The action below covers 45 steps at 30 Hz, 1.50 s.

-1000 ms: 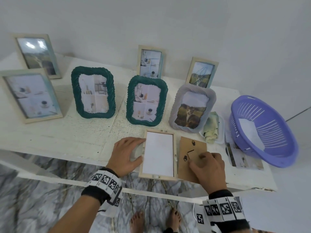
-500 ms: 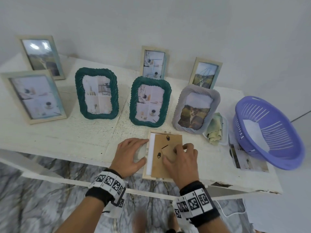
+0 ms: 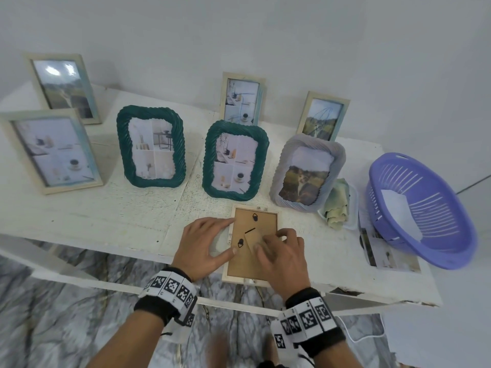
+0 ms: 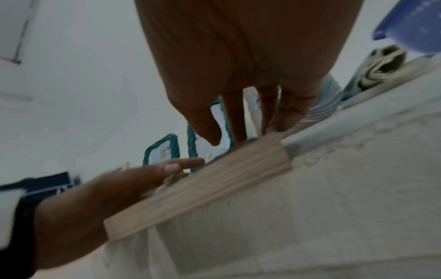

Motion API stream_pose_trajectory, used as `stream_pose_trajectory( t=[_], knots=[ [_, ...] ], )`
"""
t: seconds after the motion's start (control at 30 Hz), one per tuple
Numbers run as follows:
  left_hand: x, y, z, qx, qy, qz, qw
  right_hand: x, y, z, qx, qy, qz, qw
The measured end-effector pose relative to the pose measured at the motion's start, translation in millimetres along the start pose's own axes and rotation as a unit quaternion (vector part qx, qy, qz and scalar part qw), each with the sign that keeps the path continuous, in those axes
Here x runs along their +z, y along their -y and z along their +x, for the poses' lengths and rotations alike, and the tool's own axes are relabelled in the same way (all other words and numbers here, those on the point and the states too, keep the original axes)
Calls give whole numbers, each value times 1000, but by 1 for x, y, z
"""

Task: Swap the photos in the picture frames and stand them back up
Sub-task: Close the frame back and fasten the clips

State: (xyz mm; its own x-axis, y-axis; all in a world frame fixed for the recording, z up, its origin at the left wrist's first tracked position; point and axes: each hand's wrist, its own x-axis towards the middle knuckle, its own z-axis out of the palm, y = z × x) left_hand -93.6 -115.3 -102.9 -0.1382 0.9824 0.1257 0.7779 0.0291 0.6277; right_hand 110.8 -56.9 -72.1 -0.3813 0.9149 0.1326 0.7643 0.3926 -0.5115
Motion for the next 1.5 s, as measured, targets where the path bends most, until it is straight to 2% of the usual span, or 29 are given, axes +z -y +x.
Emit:
stream_pose_trajectory(
  t=[0.07, 0.17, 0.37, 0.47, 0.63, 0.87, 1.2, 1.5],
  knots=[
    [1, 0, 0, 3, 8, 22, 1000, -7, -13, 1, 25, 13, 94, 995],
    [3, 2, 0, 1, 15, 36, 999, -22, -34, 4, 38, 54, 162, 985],
    [4, 2, 1, -4, 18, 45, 999, -40, -53, 14, -14, 188, 151, 970],
    [3, 2, 1, -4, 15, 38, 999, -44, -57, 22, -21, 218, 149, 964],
    [3, 3, 0, 0, 14, 38, 999, -44, -61, 26, -55, 221, 131, 965],
    [4, 4, 1, -7, 25, 42, 999, -37, -63, 28, -115, 187, 93, 971],
    [3, 3, 1, -12, 28, 36, 999, -45, -75, 39, -108, 251, 137, 952],
    [2, 3, 1, -5, 23, 41, 999, -40, -72, 38, -132, 223, 134, 956]
  ],
)
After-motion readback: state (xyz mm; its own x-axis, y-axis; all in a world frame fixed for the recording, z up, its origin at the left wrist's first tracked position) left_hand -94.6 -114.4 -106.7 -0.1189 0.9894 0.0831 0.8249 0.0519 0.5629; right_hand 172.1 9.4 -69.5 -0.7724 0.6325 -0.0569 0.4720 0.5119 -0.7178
